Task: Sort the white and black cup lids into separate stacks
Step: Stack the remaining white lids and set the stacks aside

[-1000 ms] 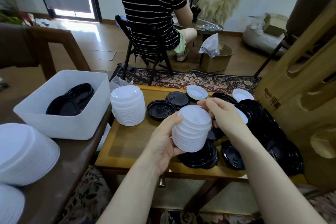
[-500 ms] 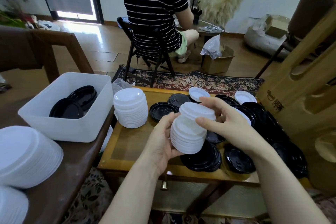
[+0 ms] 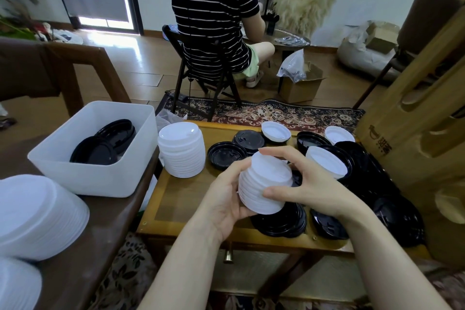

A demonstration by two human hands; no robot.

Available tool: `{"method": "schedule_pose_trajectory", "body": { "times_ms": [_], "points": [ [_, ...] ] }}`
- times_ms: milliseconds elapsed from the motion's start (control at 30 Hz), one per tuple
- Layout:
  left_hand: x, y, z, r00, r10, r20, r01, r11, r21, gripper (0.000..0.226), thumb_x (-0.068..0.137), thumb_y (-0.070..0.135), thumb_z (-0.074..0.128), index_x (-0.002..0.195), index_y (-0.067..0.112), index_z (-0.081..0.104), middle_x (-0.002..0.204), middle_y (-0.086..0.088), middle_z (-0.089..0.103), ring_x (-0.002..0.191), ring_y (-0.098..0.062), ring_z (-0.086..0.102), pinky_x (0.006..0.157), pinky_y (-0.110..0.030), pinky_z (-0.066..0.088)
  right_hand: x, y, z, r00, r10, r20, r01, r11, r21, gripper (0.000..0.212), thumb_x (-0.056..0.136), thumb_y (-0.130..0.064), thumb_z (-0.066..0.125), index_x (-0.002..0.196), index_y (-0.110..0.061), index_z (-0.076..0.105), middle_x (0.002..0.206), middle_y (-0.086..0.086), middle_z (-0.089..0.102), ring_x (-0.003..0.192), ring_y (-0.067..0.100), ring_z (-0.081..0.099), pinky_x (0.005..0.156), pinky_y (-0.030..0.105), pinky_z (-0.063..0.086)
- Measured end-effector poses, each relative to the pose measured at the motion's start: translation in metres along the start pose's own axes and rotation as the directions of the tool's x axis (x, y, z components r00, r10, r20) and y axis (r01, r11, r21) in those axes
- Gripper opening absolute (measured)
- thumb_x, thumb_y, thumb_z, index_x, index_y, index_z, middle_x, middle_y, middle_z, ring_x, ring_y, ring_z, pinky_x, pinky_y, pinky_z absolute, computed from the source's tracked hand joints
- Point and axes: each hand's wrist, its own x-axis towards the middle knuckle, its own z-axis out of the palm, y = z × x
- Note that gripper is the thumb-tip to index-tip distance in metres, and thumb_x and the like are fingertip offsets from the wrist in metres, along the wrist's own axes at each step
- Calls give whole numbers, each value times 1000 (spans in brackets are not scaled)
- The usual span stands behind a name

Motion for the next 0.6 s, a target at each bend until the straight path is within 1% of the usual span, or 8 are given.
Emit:
{"method": "schedule_pose_trajectory", "body": {
  "times_ms": [100, 200, 267, 333, 433, 500, 533, 600],
  "points": [
    [-1, 0, 1, 1000, 22, -16, -21, 998, 51, 41, 90, 46, 61, 117, 18, 72, 112, -8, 75, 108, -29, 70, 88, -44, 58, 0, 1, -1, 1000, -18, 2, 18, 1000, 5, 67, 73, -36, 76, 134, -42, 49, 131, -22, 53, 121, 0, 50, 97, 22, 45],
    [-1, -1, 3, 999, 48, -24, -45, 993, 106, 44, 87, 49, 65, 121, 23, 70, 115, -5, 74, 107, -25, 70, 82, -40, 60, 0, 1, -2, 999, -44, 26, 44, 999, -4, 69, 78, -25, 74, 138, -39, 44, 134, -21, 53, 128, 0, 46, 103, 22, 41],
    [0, -2, 4, 998, 50, -28, -47, 994, 97, 50, 82, 50, 70, 124, 24, 68, 119, -4, 73, 109, -24, 70, 83, -41, 60, 0, 2, -2, 997, -60, 48, 60, 998, -1, 74, 81, -17, 76, 141, -40, 40, 135, -20, 52, 129, 0, 45, 106, 23, 39],
    [1, -2, 4, 999, 43, -29, -41, 997, 64, 49, 83, 46, 70, 126, 22, 67, 122, -5, 72, 111, -25, 69, 85, -42, 60, 0, 3, -2, 996, -75, 53, 75, 997, 3, 78, 81, -14, 76, 142, -43, 37, 137, -18, 51, 130, 1, 44, 107, 24, 39],
    [1, -1, 4, 1000, 21, -7, -21, 1000, -12, 45, 88, 39, 65, 127, 18, 66, 123, -7, 71, 114, -27, 67, 86, -43, 59, 0, 4, -1, 994, -85, 64, 83, 996, 36, 79, 78, -23, 76, 143, -45, 36, 139, -17, 48, 133, 3, 43, 109, 29, 38],
    [1, -1, 4, 999, 34, -7, -34, 998, -57, 40, 90, 34, 62, 126, 16, 67, 121, -9, 72, 113, -29, 68, 85, -44, 60, 0, 4, 0, 997, -53, 53, 48, 995, 89, 80, 75, -39, 76, 143, -47, 35, 141, -20, 46, 133, 3, 42, 108, 30, 38],
    [1, 0, 4, 999, 49, -15, -50, 996, -75, 38, 91, 32, 62, 125, 15, 67, 120, -9, 72, 112, -29, 68, 85, -45, 60, 1, 4, 1, 1000, -17, 11, 16, 993, 121, 78, 73, -47, 74, 142, -48, 36, 140, -22, 47, 132, 2, 42, 107, 30, 38],
    [2, 2, 3, 994, 94, -52, -99, 990, -96, 38, 88, 30, 63, 123, 15, 68, 119, -9, 72, 111, -30, 68, 88, -48, 58, 3, 3, 1, 988, 85, -127, -56, 975, 215, 71, 76, -54, 66, 141, -43, 41, 135, -21, 53, 127, -1, 47, 106, 30, 40]
  ]
}}
